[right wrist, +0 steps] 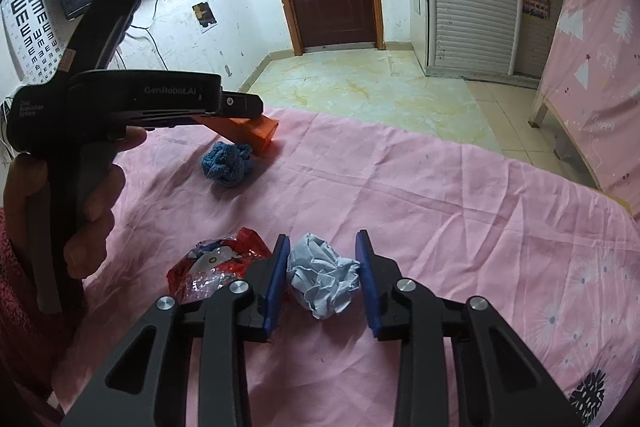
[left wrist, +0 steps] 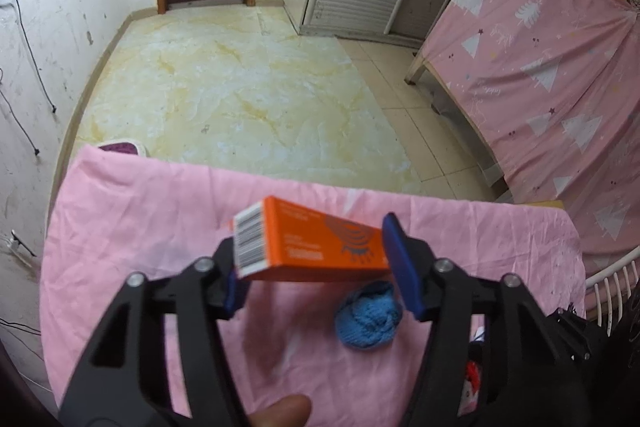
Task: Collect trash
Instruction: 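Carry the orange box and white tissue over the yellow bin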
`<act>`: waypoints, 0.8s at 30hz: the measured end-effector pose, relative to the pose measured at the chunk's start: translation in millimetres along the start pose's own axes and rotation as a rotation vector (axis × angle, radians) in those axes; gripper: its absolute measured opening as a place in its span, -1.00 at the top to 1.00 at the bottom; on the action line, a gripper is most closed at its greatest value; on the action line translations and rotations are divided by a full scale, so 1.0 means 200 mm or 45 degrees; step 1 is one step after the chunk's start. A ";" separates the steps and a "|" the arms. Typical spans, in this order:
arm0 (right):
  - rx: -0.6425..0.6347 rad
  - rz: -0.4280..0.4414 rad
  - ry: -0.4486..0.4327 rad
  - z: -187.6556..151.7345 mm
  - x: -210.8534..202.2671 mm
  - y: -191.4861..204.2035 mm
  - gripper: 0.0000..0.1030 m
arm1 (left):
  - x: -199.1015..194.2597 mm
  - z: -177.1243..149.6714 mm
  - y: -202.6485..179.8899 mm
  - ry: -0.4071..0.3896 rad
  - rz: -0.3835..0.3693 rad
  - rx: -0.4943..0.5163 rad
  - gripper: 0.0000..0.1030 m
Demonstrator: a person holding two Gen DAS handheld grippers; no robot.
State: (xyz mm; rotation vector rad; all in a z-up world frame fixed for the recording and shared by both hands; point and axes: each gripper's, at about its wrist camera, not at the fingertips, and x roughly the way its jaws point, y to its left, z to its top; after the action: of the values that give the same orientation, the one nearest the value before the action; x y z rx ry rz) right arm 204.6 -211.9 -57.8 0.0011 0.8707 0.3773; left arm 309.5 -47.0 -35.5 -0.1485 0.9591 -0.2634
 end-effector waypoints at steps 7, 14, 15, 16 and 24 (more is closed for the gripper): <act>0.057 0.019 -0.042 -0.02 -0.04 -0.04 0.48 | -0.05 -0.01 -0.06 -0.034 -0.044 0.033 0.41; 0.069 -0.023 -0.091 -0.02 -0.10 -0.08 0.48 | -0.06 -0.04 -0.13 -0.068 -0.012 0.085 0.51; 0.070 -0.024 -0.098 -0.02 -0.11 -0.08 0.48 | -0.07 -0.04 -0.13 -0.077 -0.007 0.083 0.51; 0.070 -0.024 -0.102 -0.03 -0.12 -0.08 0.48 | -0.08 -0.04 -0.13 -0.087 -0.002 0.081 0.51; 0.090 -0.039 -0.155 -0.04 -0.20 -0.10 0.48 | -0.21 -0.06 -0.17 -0.135 0.009 0.066 0.52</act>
State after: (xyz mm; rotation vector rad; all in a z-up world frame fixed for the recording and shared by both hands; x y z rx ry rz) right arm 181.6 -244.8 -36.4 0.0754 0.7628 0.3141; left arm 271.7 -68.5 -1.4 -0.1105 0.8468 -0.2712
